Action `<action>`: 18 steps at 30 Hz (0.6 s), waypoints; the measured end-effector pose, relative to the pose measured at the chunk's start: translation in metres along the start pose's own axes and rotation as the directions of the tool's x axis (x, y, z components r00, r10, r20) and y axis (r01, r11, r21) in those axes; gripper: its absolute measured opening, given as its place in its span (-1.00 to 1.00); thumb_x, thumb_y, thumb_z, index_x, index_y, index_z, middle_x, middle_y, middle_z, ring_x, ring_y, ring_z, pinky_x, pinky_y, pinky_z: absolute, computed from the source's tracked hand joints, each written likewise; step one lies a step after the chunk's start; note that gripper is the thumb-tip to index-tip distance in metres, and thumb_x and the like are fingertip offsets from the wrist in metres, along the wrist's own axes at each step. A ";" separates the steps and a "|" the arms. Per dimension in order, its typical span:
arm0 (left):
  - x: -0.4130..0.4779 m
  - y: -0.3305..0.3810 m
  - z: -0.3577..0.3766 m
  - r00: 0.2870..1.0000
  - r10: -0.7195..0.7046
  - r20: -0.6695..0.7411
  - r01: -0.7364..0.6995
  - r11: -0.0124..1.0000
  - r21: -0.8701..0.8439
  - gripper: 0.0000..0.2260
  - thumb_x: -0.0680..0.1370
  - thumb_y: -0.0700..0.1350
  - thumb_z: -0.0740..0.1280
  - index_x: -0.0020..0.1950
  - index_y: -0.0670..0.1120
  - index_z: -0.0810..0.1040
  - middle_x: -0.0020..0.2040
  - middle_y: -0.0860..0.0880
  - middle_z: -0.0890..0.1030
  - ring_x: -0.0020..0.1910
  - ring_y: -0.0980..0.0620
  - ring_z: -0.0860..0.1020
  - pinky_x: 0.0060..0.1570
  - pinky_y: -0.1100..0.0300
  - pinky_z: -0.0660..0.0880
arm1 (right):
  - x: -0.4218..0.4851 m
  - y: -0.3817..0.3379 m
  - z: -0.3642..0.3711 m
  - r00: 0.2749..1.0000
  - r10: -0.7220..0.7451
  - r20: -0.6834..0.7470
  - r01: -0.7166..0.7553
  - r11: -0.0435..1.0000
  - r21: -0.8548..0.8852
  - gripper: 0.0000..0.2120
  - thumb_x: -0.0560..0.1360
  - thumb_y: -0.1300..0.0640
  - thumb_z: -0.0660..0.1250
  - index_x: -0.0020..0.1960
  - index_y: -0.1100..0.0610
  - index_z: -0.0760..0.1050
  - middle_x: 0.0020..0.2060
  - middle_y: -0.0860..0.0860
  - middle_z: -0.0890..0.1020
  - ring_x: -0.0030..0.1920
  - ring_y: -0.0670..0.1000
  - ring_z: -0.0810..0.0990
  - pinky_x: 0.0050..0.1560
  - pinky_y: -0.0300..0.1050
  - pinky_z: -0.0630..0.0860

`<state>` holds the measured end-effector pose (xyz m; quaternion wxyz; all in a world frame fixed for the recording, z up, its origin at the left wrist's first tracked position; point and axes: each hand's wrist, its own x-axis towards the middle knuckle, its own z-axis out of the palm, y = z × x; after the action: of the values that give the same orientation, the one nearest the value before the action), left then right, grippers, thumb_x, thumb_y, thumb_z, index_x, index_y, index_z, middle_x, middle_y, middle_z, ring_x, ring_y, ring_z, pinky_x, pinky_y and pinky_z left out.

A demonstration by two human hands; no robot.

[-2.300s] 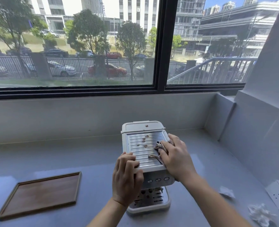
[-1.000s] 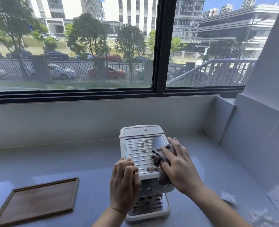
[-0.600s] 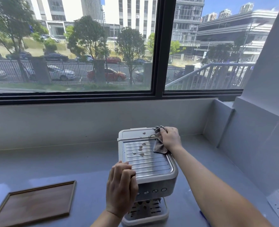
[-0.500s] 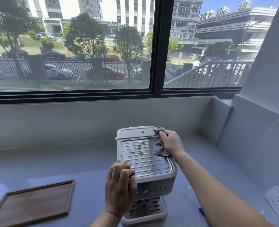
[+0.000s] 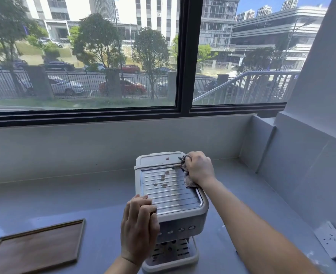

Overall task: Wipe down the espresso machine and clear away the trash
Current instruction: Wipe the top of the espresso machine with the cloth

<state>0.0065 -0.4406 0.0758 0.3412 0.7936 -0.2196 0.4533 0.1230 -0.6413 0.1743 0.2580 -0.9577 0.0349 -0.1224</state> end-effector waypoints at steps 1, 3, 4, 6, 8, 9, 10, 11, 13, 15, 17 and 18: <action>0.000 0.000 0.000 1.000 -0.003 -0.001 0.003 1.000 0.003 -0.85 0.63 -0.08 0.10 -0.05 -0.05 0.42 0.01 -0.02 0.47 0.06 -0.03 0.49 0.23 -0.07 0.46 | 0.002 0.001 0.001 1.000 -0.013 0.024 0.014 0.999 -0.031 -0.72 0.62 0.08 0.10 0.11 0.14 0.55 0.25 0.14 0.53 0.27 0.15 0.45 0.26 -0.03 0.27; -0.001 0.000 0.002 1.000 -0.010 -0.005 0.010 1.000 0.000 -0.85 0.63 -0.08 0.10 -0.06 -0.06 0.42 0.01 -0.02 0.47 0.06 -0.03 0.48 0.25 -0.06 0.44 | -0.013 0.005 -0.002 0.994 -0.080 0.076 0.087 0.991 -0.100 -0.71 0.61 0.05 0.13 0.23 0.06 0.53 0.40 0.12 0.41 0.39 0.12 0.35 0.33 -0.03 0.22; -0.001 0.000 0.002 1.000 -0.010 -0.010 0.010 1.000 -0.005 -0.85 0.63 -0.08 0.10 -0.06 -0.06 0.42 0.00 -0.02 0.47 0.07 -0.03 0.48 0.26 -0.05 0.44 | -0.028 0.008 -0.006 0.987 -0.136 0.087 0.147 0.980 -0.135 -0.70 0.61 0.05 0.16 0.27 0.03 0.52 0.45 0.14 0.34 0.44 0.13 0.29 0.36 -0.02 0.19; -0.002 0.000 0.003 1.000 -0.013 -0.012 0.013 1.000 -0.011 -0.84 0.64 -0.07 0.10 -0.05 -0.06 0.42 0.00 -0.03 0.47 0.09 -0.04 0.48 0.26 -0.06 0.43 | -0.066 0.015 -0.013 0.965 -0.256 0.061 0.263 0.948 -0.181 -0.70 0.59 0.06 0.21 0.27 0.05 0.54 0.45 0.18 0.35 0.43 0.21 0.29 0.36 0.06 0.23; -0.004 -0.001 0.004 1.000 -0.017 -0.011 0.017 1.000 -0.013 -0.85 0.64 -0.07 0.10 -0.05 -0.05 0.42 0.00 -0.03 0.48 0.10 -0.07 0.49 0.26 -0.08 0.43 | -0.104 0.021 -0.018 0.937 -0.347 -0.037 0.332 0.919 -0.215 -0.70 0.56 0.05 0.21 0.21 0.07 0.59 0.34 0.16 0.48 0.30 0.30 0.42 0.25 0.13 0.39; -0.005 -0.001 0.005 1.000 -0.021 -0.014 0.021 1.000 -0.016 -0.85 0.64 -0.07 0.10 -0.05 -0.05 0.42 0.01 -0.03 0.48 0.10 -0.07 0.49 0.25 -0.08 0.43 | -0.120 0.022 -0.019 0.922 -0.378 -0.087 0.348 0.905 -0.245 -0.68 0.55 0.02 0.18 0.19 0.06 0.60 0.29 0.11 0.52 0.22 0.28 0.46 0.17 0.14 0.47; -0.005 -0.001 0.005 0.999 -0.027 -0.018 0.026 0.999 -0.019 -0.85 0.64 -0.07 0.10 -0.05 -0.05 0.42 0.01 -0.03 0.48 0.11 -0.08 0.49 0.24 -0.08 0.44 | -0.131 0.022 -0.021 0.909 -0.401 -0.114 0.359 0.891 -0.279 -0.67 0.54 -0.01 0.16 0.17 0.03 0.60 0.25 0.05 0.54 0.16 0.25 0.49 0.08 0.12 0.52; -0.004 -0.001 0.005 0.999 -0.033 -0.016 0.032 0.999 -0.022 -0.85 0.64 -0.07 0.10 -0.05 -0.06 0.42 0.01 -0.03 0.48 0.11 -0.08 0.49 0.24 -0.09 0.44 | -0.134 0.022 -0.021 0.899 -0.423 -0.115 0.369 0.872 -0.322 -0.68 0.53 -0.03 0.15 0.13 0.01 0.60 0.22 0.00 0.56 0.11 0.21 0.49 -0.01 0.10 0.54; -0.003 0.001 0.004 0.999 -0.037 -0.005 0.037 0.999 -0.026 -0.85 0.64 -0.07 0.10 -0.05 -0.06 0.42 0.00 -0.04 0.49 0.11 -0.08 0.50 0.22 -0.10 0.45 | -0.122 0.013 -0.021 0.898 -0.434 -0.068 0.375 0.838 -0.396 -0.71 0.53 -0.05 0.16 0.06 0.00 0.60 0.18 -0.04 0.57 0.09 0.18 0.50 -0.10 0.08 0.52; -0.001 0.003 0.001 0.999 -0.049 0.017 0.050 0.998 -0.027 -0.84 0.64 -0.07 0.09 -0.05 -0.06 0.41 -0.02 -0.05 0.50 0.11 -0.08 0.50 0.22 -0.12 0.45 | -0.100 0.000 -0.022 0.932 -0.363 0.008 0.334 0.848 -0.411 -0.72 0.57 -0.06 0.16 0.14 0.01 0.56 0.28 -0.03 0.50 0.18 0.18 0.45 0.01 0.07 0.47; 0.000 0.004 -0.002 0.998 -0.059 0.038 0.060 0.998 -0.029 -0.84 0.64 -0.07 0.10 -0.05 -0.06 0.42 -0.02 -0.05 0.50 0.11 -0.07 0.49 0.23 -0.10 0.44 | -0.089 -0.010 -0.013 0.962 -0.271 0.014 0.254 0.878 -0.407 -0.72 0.60 -0.01 0.14 0.26 0.00 0.43 0.39 -0.03 0.39 0.26 0.17 0.37 0.14 0.07 0.40; 0.000 0.004 -0.003 0.998 -0.055 0.042 0.056 0.998 -0.037 -0.85 0.64 -0.08 0.11 -0.05 -0.06 0.42 -0.01 -0.04 0.49 0.11 -0.05 0.49 0.24 -0.09 0.44 | -0.091 -0.013 -0.008 0.963 -0.269 -0.006 0.244 0.883 -0.402 -0.73 0.59 0.03 0.15 0.28 0.00 0.40 0.41 -0.02 0.37 0.28 0.16 0.37 0.16 0.07 0.38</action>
<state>0.0020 -0.4407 0.0785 0.3644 0.8017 -0.2130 0.4232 0.0332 -0.6219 0.1675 0.0384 -0.9819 -0.0598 -0.1753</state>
